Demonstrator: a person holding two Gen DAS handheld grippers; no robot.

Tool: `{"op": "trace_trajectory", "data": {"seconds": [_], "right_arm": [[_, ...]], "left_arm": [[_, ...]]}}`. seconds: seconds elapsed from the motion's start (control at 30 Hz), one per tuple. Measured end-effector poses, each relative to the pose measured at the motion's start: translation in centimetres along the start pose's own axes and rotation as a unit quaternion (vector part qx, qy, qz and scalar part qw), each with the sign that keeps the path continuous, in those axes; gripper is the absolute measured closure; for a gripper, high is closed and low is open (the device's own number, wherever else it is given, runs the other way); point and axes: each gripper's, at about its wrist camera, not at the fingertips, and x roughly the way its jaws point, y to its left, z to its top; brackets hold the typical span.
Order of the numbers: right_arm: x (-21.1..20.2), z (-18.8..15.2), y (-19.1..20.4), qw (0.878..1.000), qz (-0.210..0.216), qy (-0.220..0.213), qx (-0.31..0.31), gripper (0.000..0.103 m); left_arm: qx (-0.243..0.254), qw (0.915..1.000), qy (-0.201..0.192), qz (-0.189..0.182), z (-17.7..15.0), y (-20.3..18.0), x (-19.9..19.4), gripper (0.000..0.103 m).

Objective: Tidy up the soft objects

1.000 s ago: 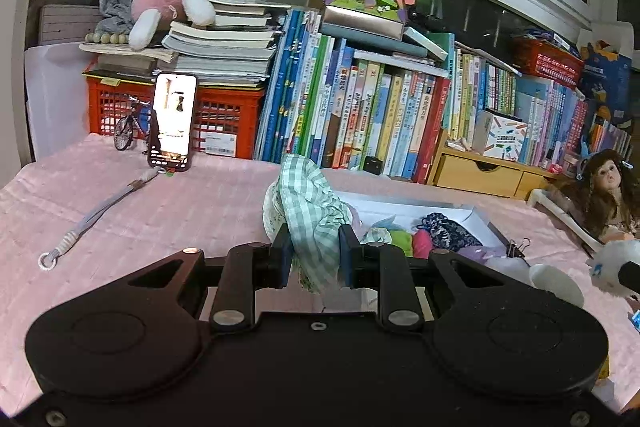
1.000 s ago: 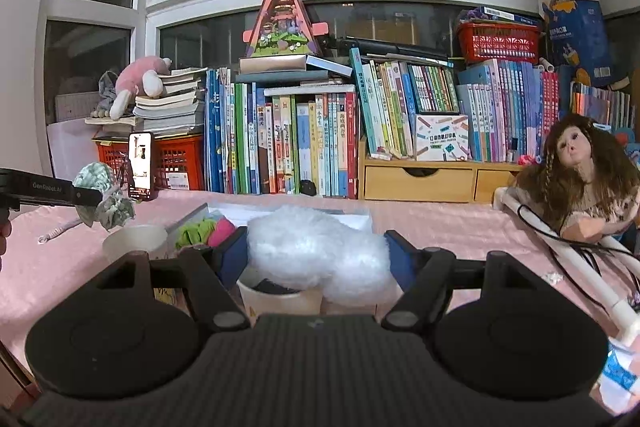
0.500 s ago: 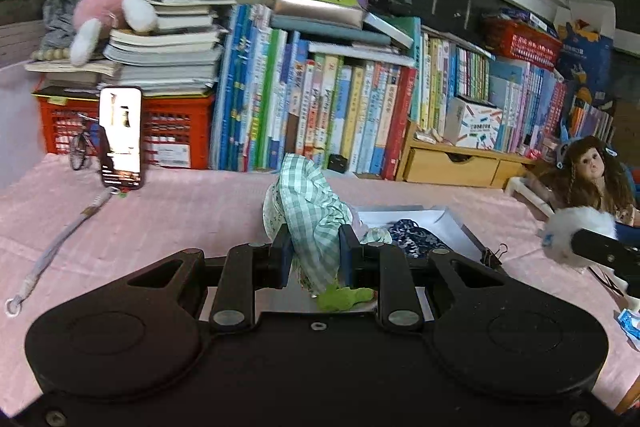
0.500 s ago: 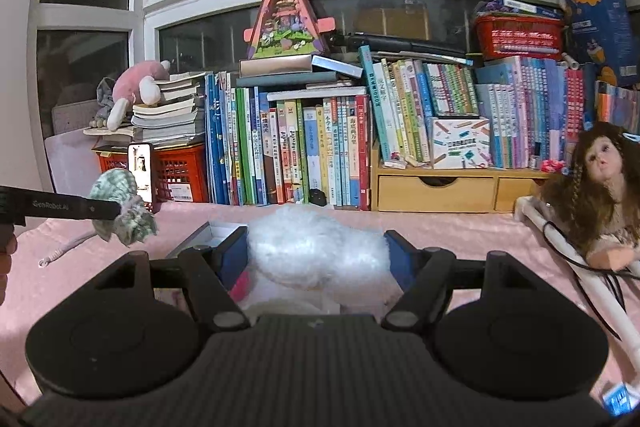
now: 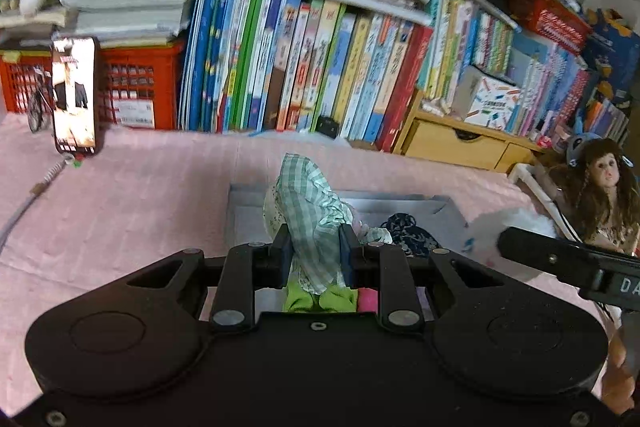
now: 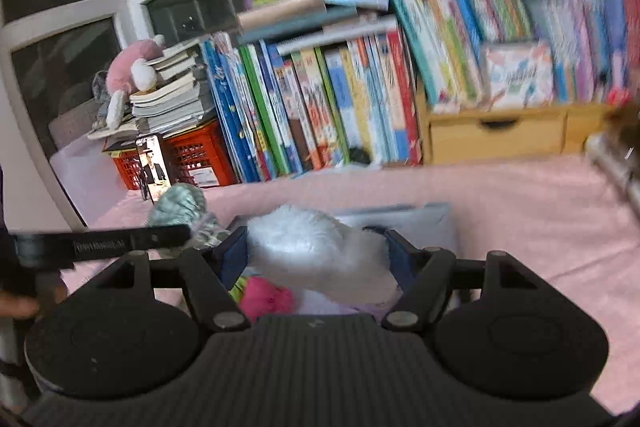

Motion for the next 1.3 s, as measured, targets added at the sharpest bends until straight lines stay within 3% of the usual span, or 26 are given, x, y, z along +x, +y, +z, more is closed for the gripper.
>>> {"op": "trace_trajectory", "data": {"seconds": [0.33, 0.5, 0.97, 1.3], "right_arm": [[6.5, 0.8, -0.7, 0.992, 0.027, 0.067, 0.108, 0.03], [8.7, 0.7, -0.1, 0.989, 0.013, 0.087, 0.117, 0.03], [11.8, -0.7, 0.2, 0.982, -0.026, 0.142, 0.12, 0.029], [12.0, -0.7, 0.2, 0.981, -0.032, 0.155, 0.116, 0.024]], "left_arm": [[-0.049, 0.9971, 0.057, 0.009, 1.8, 1.9, 6.2, 0.08], [-0.079, 0.9935, 0.082, -0.001, 1.7, 2.9, 8.2, 0.08], [-0.064, 0.9917, 0.111, -0.004, 0.6, 3.1, 9.9, 0.077], [-0.048, 0.9909, 0.125, 0.006, 0.5, 3.1, 9.7, 0.064]]}}
